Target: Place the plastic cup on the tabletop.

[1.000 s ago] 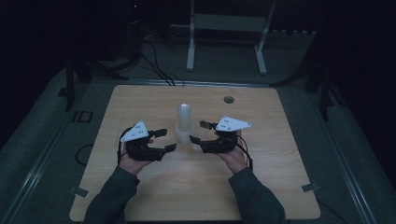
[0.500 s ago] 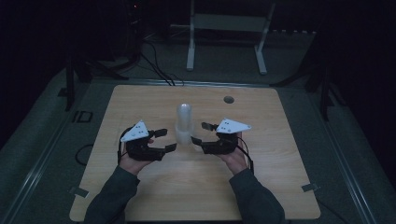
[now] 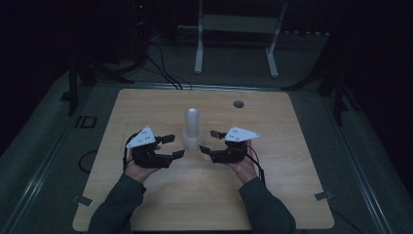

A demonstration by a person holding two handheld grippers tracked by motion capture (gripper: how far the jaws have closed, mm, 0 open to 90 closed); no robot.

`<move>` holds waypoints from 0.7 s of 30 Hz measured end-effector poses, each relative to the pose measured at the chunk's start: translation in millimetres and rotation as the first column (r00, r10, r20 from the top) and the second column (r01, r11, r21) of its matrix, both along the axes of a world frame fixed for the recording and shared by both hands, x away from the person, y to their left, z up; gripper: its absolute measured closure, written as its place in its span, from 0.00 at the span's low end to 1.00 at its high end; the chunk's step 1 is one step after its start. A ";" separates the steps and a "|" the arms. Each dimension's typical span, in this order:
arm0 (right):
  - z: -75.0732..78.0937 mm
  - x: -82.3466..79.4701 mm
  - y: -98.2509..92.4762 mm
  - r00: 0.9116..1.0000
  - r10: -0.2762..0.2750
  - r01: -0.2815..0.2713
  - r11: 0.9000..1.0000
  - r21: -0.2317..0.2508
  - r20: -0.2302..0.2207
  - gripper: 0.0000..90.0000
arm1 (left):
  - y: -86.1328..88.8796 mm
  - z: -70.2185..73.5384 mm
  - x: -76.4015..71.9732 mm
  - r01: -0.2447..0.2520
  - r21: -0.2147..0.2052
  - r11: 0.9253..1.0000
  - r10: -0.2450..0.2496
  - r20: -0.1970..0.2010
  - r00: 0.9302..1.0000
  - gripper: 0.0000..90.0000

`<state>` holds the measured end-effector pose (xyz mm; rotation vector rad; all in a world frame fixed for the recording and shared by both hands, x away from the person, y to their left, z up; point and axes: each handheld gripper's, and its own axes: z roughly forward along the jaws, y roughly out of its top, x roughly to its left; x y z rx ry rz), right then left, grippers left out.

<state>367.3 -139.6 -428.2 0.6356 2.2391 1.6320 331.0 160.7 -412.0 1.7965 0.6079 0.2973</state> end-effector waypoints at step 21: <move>-17.1 6.4 -3.5 0.999 -0.024 0.023 1.000 -0.015 -0.039 0.32 | -1.3 -2.2 0.6 0.004 0.001 1.000 -0.004 -0.006 1.000 0.32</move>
